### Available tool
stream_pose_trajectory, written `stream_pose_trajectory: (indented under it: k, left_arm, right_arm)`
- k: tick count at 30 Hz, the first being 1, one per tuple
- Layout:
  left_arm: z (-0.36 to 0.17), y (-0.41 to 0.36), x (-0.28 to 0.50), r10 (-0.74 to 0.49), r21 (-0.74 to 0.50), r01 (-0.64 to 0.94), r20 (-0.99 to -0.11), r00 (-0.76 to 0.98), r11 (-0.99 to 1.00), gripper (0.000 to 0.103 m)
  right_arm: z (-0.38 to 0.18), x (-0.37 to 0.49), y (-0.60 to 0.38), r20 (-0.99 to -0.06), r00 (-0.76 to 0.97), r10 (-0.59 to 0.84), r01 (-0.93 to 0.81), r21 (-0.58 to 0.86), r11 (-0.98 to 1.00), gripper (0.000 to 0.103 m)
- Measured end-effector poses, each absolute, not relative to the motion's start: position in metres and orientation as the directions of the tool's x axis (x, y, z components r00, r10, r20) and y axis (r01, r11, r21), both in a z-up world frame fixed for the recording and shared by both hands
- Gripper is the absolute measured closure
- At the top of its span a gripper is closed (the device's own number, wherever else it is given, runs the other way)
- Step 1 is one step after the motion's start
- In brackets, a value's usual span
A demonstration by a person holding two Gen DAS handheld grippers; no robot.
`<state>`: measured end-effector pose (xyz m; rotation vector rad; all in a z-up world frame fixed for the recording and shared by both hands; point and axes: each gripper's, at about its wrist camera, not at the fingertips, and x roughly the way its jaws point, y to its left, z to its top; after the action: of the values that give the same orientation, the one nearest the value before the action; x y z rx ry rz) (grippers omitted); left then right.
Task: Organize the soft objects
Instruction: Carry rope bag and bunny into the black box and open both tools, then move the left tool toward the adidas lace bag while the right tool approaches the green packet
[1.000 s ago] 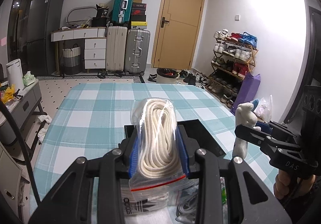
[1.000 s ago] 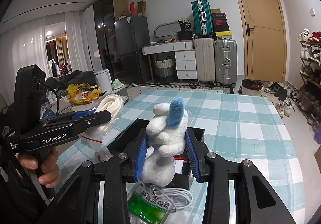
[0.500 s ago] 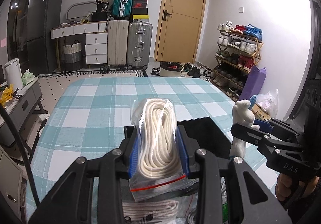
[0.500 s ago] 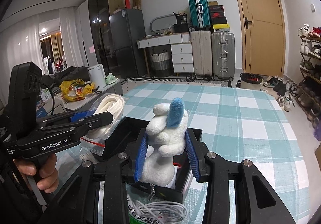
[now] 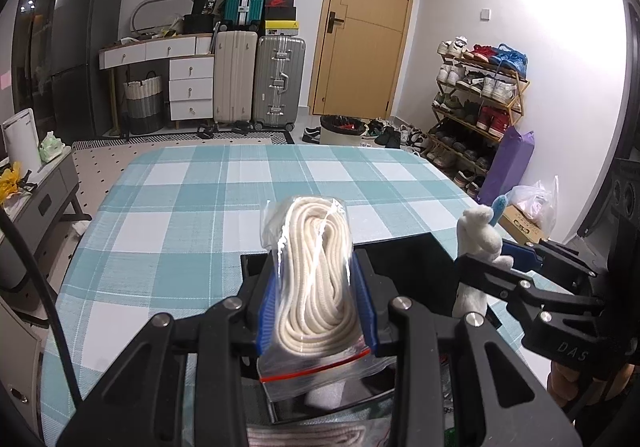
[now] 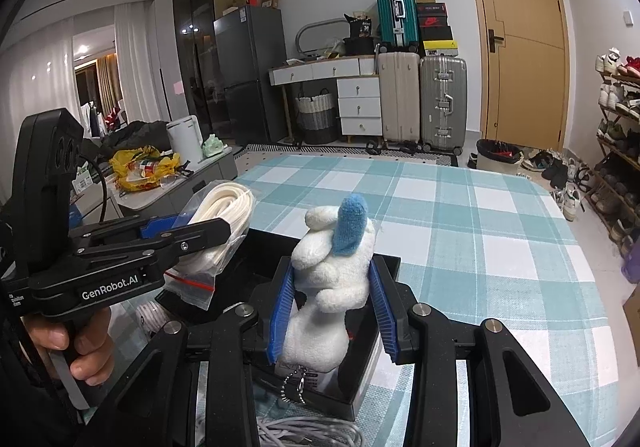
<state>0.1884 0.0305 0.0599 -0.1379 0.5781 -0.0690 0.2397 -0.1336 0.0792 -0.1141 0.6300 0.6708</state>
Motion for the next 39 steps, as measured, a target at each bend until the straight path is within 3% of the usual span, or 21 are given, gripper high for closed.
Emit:
stream_pose_trajectory:
  k: [22, 23, 25, 27, 29, 32, 33, 36, 39]
  left_arm:
    - [0.032, 0.009, 0.204, -0.131, -0.095, 0.092, -0.623, 0.771, 0.991, 0.068]
    - [0.030, 0.010, 0.205, -0.147, -0.112, 0.098, -0.635, 0.759, 0.989, 0.067]
    - [0.030, 0.015, 0.206, -0.177, -0.158, 0.097, -0.648, 0.741, 0.983, 0.065]
    - [0.032, 0.018, 0.203, -0.172, -0.167, 0.084, -0.640, 0.749, 0.982, 0.051]
    - [0.036, 0.020, 0.196, -0.161, -0.163, 0.074, -0.624, 0.764, 0.984, 0.043]
    - [0.042, 0.026, 0.185, -0.166, -0.178, 0.070, -0.611, 0.774, 0.982, 0.037]
    - [0.045, 0.027, 0.179, -0.155, -0.175, 0.060, -0.603, 0.782, 0.983, 0.024]
    - [0.053, 0.031, 0.161, -0.109, -0.163, 0.018, -0.569, 0.815, 0.986, 0.006]
    - [0.056, 0.033, 0.147, -0.110, -0.161, 0.022, -0.564, 0.819, 0.987, 0.000]
  right_arm:
    - [0.049, 0.252, -0.116, -0.655, 0.546, 0.521, -0.638, 0.078, 0.766, 0.065]
    - [0.049, 0.252, -0.116, -0.660, 0.545, 0.518, -0.637, 0.076, 0.767, 0.065]
    - [0.050, 0.252, -0.116, -0.653, 0.559, 0.511, -0.631, 0.065, 0.773, 0.053]
    - [0.055, 0.249, -0.123, -0.632, 0.567, 0.528, -0.628, 0.082, 0.774, 0.032]
    - [0.061, 0.243, -0.131, -0.610, 0.599, 0.519, -0.608, 0.075, 0.790, 0.014]
    - [0.069, 0.234, -0.144, -0.589, 0.613, 0.527, -0.594, 0.096, 0.799, 0.005]
    - [0.071, 0.231, -0.150, -0.586, 0.613, 0.530, -0.588, 0.110, 0.801, 0.003]
    - [0.074, 0.221, -0.161, -0.582, 0.627, 0.517, -0.567, 0.114, 0.816, 0.001]
    - [0.074, 0.212, -0.168, -0.590, 0.626, 0.510, -0.553, 0.125, 0.824, 0.001]
